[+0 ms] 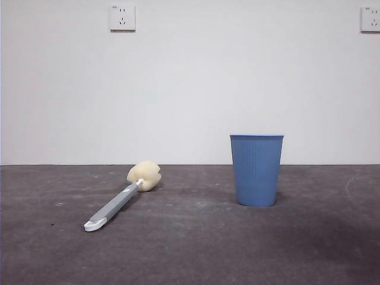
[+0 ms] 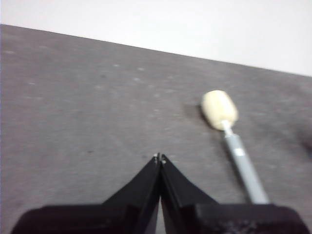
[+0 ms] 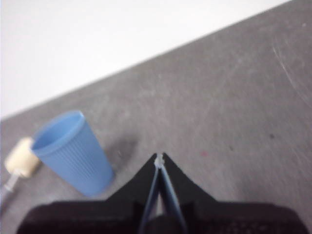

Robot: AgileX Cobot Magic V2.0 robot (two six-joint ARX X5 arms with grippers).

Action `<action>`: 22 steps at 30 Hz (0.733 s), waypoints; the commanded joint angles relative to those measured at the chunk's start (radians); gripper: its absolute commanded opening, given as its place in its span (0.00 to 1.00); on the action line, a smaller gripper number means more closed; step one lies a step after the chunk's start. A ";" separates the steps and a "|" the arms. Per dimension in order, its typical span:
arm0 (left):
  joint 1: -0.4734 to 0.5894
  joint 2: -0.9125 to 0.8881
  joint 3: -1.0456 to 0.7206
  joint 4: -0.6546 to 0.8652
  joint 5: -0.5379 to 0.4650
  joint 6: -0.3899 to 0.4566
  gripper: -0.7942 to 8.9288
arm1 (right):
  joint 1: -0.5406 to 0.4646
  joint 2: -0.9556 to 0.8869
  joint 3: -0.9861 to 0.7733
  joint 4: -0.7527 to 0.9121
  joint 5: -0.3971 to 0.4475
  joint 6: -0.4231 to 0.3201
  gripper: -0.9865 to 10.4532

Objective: Pick up the cup brush,pick up the cup,insert the brush into the cup,clean the cup,put the cup brush back,put the cup back to the fixed position on the table

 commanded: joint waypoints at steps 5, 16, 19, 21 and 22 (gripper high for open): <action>0.002 0.007 0.121 -0.037 0.067 -0.070 0.08 | 0.002 0.040 0.140 0.011 -0.076 0.045 0.08; 0.002 0.140 0.385 -0.290 0.265 0.016 0.08 | 0.003 0.315 0.460 -0.280 -0.441 -0.113 0.08; 0.002 0.187 0.462 -0.389 0.320 0.085 0.07 | 0.003 0.401 0.567 -0.419 -0.518 -0.197 0.08; 0.002 0.220 0.509 -0.457 0.362 0.129 0.07 | 0.003 0.454 0.636 -0.516 -0.551 -0.262 0.08; 0.002 0.238 0.533 -0.493 0.386 0.149 0.07 | 0.005 0.481 0.672 -0.569 -0.558 -0.295 0.08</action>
